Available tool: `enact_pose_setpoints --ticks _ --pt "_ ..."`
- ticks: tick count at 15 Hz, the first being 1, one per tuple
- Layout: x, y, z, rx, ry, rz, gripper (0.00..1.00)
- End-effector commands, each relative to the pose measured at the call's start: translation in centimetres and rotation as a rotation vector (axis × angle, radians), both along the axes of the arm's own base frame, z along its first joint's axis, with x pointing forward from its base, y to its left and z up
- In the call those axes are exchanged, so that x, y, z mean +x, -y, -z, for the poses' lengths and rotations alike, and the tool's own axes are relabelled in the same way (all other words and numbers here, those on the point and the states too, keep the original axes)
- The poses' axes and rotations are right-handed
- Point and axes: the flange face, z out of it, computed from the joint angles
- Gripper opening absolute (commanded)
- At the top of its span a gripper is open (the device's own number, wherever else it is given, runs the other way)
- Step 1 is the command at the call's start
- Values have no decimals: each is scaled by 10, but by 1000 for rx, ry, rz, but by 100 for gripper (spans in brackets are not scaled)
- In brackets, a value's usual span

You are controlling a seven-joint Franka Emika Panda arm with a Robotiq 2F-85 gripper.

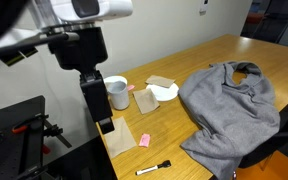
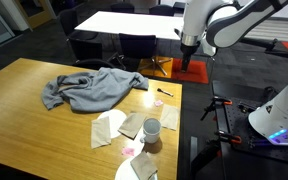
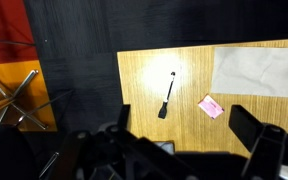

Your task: Pick up the object and put it in the cup

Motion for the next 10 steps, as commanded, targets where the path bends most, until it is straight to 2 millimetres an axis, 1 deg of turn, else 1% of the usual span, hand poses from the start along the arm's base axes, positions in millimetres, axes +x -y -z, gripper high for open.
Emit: enact_pose_setpoints --ticks 1,5,10 --pt "4 2 22 5 47 52 100" --pt "8 5 46 19 102 143 100" --pt "10 11 84 24 127 248 100"
